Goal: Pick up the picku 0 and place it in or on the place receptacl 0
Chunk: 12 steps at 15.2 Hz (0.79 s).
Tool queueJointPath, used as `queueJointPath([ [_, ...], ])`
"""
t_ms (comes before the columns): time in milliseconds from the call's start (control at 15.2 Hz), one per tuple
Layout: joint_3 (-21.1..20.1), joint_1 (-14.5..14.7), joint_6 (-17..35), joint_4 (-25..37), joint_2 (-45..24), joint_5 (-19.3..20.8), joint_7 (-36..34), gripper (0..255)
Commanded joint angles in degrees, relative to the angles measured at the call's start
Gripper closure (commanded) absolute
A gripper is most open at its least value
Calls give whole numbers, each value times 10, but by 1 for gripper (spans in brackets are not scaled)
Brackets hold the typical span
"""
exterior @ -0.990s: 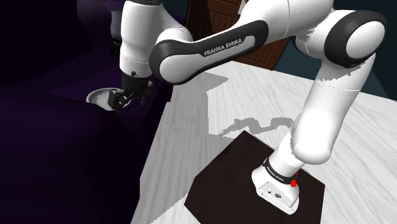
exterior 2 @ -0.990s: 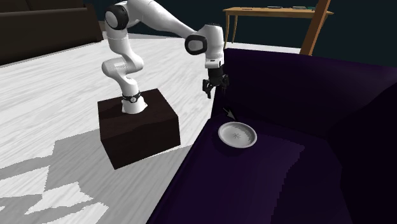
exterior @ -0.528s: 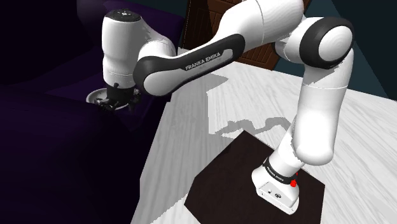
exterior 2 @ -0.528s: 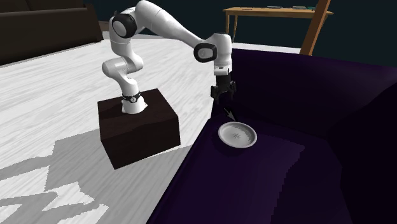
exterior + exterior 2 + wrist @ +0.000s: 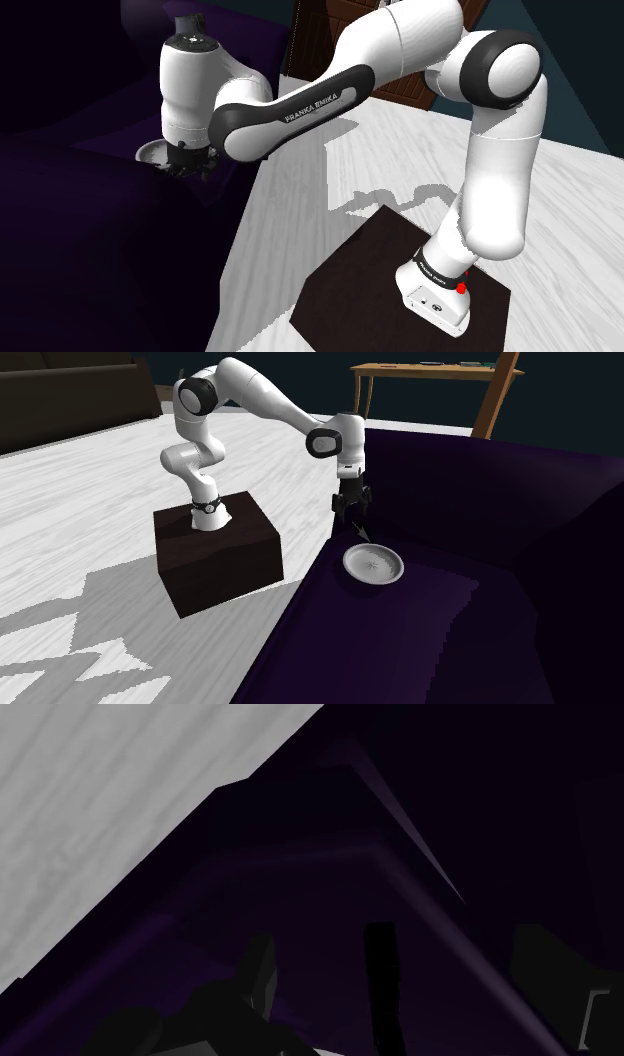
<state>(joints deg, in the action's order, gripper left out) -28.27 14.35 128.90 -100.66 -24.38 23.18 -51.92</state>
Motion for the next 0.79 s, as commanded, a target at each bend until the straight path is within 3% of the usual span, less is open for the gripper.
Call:
queueJointPath([
  [0, 0, 0, 0, 0, 0, 0, 0, 0],
  [132, 0, 0, 0, 0, 0, 0, 0, 0],
  [198, 0, 0, 0, 0, 0, 0, 0, 255],
  [726, 0, 0, 0, 0, -1, 0, 0, 255],
])
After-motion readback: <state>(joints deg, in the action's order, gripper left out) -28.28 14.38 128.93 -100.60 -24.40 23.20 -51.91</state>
